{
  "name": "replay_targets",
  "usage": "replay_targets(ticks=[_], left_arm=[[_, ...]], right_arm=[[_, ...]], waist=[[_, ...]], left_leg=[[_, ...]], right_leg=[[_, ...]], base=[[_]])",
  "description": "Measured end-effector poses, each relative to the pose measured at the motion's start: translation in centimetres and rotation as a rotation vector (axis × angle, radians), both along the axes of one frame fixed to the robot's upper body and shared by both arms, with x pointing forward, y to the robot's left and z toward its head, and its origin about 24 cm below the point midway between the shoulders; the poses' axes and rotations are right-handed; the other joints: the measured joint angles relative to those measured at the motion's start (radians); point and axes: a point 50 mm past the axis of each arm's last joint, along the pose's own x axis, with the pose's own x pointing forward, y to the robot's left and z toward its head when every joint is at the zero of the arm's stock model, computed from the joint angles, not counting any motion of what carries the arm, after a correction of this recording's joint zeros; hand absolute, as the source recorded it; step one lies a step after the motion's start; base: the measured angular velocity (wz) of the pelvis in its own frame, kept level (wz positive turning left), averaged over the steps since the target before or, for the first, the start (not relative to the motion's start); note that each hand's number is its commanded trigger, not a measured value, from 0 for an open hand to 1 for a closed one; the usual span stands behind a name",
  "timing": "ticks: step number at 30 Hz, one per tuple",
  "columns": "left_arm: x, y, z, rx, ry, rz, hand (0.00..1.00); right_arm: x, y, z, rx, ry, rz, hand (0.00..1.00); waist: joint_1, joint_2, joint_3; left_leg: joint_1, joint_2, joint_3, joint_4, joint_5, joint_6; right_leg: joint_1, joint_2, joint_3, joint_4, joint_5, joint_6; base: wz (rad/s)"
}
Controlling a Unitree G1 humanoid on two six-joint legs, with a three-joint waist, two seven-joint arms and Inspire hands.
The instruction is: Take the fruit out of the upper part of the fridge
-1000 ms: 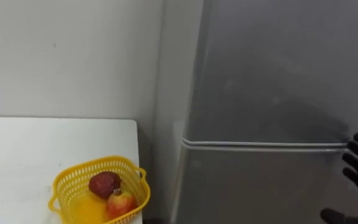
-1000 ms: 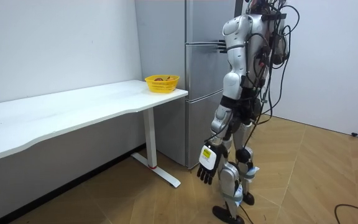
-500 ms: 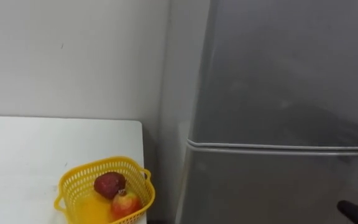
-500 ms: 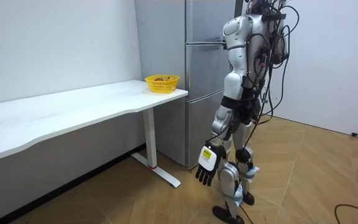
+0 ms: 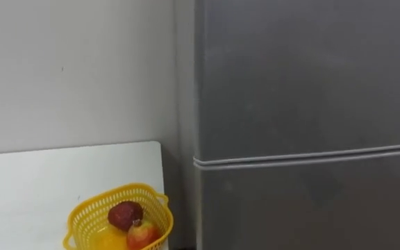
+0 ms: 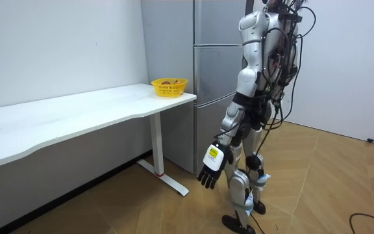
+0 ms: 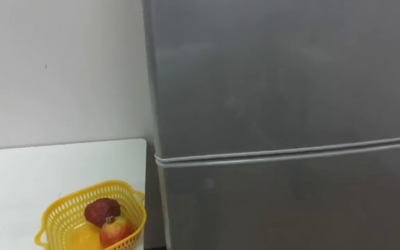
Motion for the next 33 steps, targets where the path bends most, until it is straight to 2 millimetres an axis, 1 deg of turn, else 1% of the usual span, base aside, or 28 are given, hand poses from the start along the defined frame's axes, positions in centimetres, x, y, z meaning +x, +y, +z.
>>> replay_targets(ticks=[1, 3, 4, 6, 8, 10, 12, 13, 14, 16, 17, 19, 20, 22, 24, 26, 28, 30, 33], left_arm=[[0.1, -0.2, -0.1, -0.014, -0.003, -0.001, 0.0], [0.1, -0.5, -0.2, -0.029, -0.005, 0.002, 0.0], [0.1, -0.5, -0.2, -0.03, -0.008, 0.001, 0.0], [0.1, -0.6, -0.2, -0.035, -0.008, 0.0, 0.0], [0.1, -0.7, -0.2, -0.051, -0.004, 0.001, 0.0], [0.0, -0.6, -0.2, -0.055, 0.016, -0.024, 0.0], [0.0, -0.6, -0.2, -0.064, 0.025, -0.033, 0.0], [0.0, -0.7, -0.2, -0.074, 0.034, -0.035, 0.0], [-0.1, -0.7, -0.2, -0.078, 0.04, -0.033, 0.0], [-0.2, -0.7, -0.3, -0.091, 0.064, -0.042, 0.0], [-0.3, -0.7, -0.3, -0.093, 0.068, -0.042, 0.0], [-0.3, -0.7, -0.3, -0.095, 0.083, -0.04, 0.0], [-0.2, -0.8, -0.3, -0.095, 0.087, -0.041, 0.0], [0.1, -1.0, -0.4, -0.102, 0.097, -0.067, 0.0], [0.6, -1.2, -0.5, -0.104, 0.106, -0.103, 0.0], [1.0, -1.3, -0.6, -0.103, 0.105, -0.117, 0.0], [1.3, -1.7, -0.7, -0.12, 0.107, -0.134, 0.0], [1.3, -2.1, -0.8, -0.139, 0.114, -0.134, 0.0], [1.1, -2.2, -0.8, -0.155, 0.136, -0.141, 0.0]], right_arm=[[-0.5, 0.7, -0.6, 0.011, 0.052, 0.015, 0.0], [-0.9, 1.3, -1.4, 0.028, 0.102, 0.033, 0.0], [-1.7, 1.9, -2.0, 0.043, 0.163, 0.055, 0.0], [-2.3, 2.6, -2.8, 0.078, 0.211, 0.074, 0.0], [-3.4, 3.3, -3.4, 0.121, 0.249, 0.08, 0.0], [-5.3, 4.3, -4.2, 0.209, 0.306, 0.085, 0.0], [-6.6, 5.0, -4.7, 0.286, 0.335, 0.096, 0.0], [-7.1, 5.5, -4.9, 0.332, 0.353, 0.115, 0.0], [-7.4, 5.7, -5.0, 0.351, 0.369, 0.137, 0.0], [-7.9, 6.7, -5.4, 0.418, 0.432, 0.261, 0.0], [-8.0, 6.8, -5.5, 0.43, 0.446, 0.287, 0.0], [-7.5, 7.3, -5.7, 0.454, 0.508, 0.445, 0.0], [-7.3, 7.4, -5.7, 0.454, 0.521, 0.488, 0.0], [-6.0, 7.7, -5.9, 0.443, 0.564, 0.626, 0.0], [-5.0, 7.8, -5.9, 0.422, 0.577, 0.692, 0.0], [-4.2, 8.0, -6.0, 0.416, 0.57, 0.728, 0.0], [-3.7, 8.2, -6.0, 0.43, 0.555, 0.762, 0.0], [-3.6, 8.1, -6.0, 0.43, 0.56, 0.788, 0.0], [-3.7, 8.1, -6.0, 0.438, 0.572, 0.815, 0.0]], waist=[[0.005, -0.002, 0.0003], [0.009, -0.006, 0.0003], [0.008, -0.007, 0.0034], [0.014, -0.013, 0.0018], [0.022, -0.014, 0.0018], [0.026, -0.014, 0.0014], [0.027, -0.011, 0.0006], [0.033, -0.006, 0.001], [0.038, -0.004, 0.0008], [0.05, 0.001, 0.0013], [0.051, 0.002, 0.0014], [0.06, 0.003, 0.0027], [0.06, 0.003, 0.0029], [0.061, 0.007, 0.0047], [0.065, 0.012, 0.0051], [0.069, 0.016, 0.005], [0.082, 0.024, 0.0041], [0.084, 0.027, 0.0048], [0.085, 0.026, 0.0054]], left_leg=[[0.004, 0.0, 0.0, 0.0, 0.0, 0.0], [0.007, -0.001, 0.0, 0.001, 0.0, 0.0], [0.006, -0.001, 0.0, 0.002, 0.0, 0.0], [0.004, -0.002, -0.003, 0.004, 0.0, 0.0], [0.003, -0.004, -0.011, 0.005, 0.0, 0.0], [0.007, -0.007, -0.022, 0.007, 0.0, 0.0], [0.009, -0.013, -0.029, 0.009, 0.0, 0.0], [0.013, -0.015, -0.03, 0.008, 0.0, 0.0], [0.015, -0.015, -0.029, 0.008, 0.0, 0.0], [0.015, -0.017, -0.03, 0.008, 0.0, 0.0], [0.016, -0.018, -0.03, 0.008, 0.0, 0.0], [0.019, -0.019, -0.031, 0.009, 0.0, 0.0], [0.019, -0.02, -0.033, 0.009, 0.0, 0.001], [0.019, -0.02, -0.037, 0.009, -0.001, 0.002], [0.018, -0.02, -0.047, 0.009, -0.003, 0.005], [0.016, -0.02, -0.052, 0.006, -0.003, 0.005], [0.019, -0.019, -0.052, 0.006, -0.003, 0.005], [0.015, -0.02, -0.056, 0.006, -0.003, 0.005], [0.011, -0.02, -0.061, 0.007, -0.003, 0.005]], right_leg=[[0.004, 0.0, 0.0, 0.0, -0.001, 0.0], [0.008, -0.001, 0.0, -0.001, -0.001, 0.001], [0.009, -0.002, 0.0, -0.002, -0.002, 0.001], [0.009, -0.003, 0.0, -0.004, -0.003, 0.002], [0.012, -0.005, -0.002, -0.007, -0.003, 0.003], [0.026, -0.007, -0.014, -0.009, -0.004, 0.004], [0.037, -0.013, -0.029, -0.015, -0.008, 0.007], [0.044, -0.014, -0.029, -0.021, -0.009, 0.008], [0.045, -0.014, -0.027, -0.021, -0.01, 0.009], [0.049, -0.016, -0.034, -0.022, -0.01, 0.009], [0.05, -0.017, -0.036, -0.022, -0.01, 0.01], [0.055, -0.018, -0.047, -0.022, -0.01, 0.01], [0.056, -0.02, -0.049, -0.022, -0.011, 0.011], [0.055, -0.021, -0.052, -0.023, -0.016, 0.013], [0.056, -0.02, -0.054, -0.022, -0.016, 0.013], [0.056, -0.02, -0.059, -0.022, -0.016, 0.013], [0.061, -0.019, -0.06, -0.023, -0.016, 0.013], [0.061, -0.02, -0.063, -0.022, -0.016, 0.013], [0.061, -0.02, -0.069, -0.022, -0.017, 0.011]], base=[[0.06], [0.0], [0.0], [0.04], [0.05], [0.13], [0.22], [0.14], [0.0], [0.02], [0.07], [0.06], [0.11], [0.11], [0.1], [0.11], [0.02], [0.07], [0.05]])
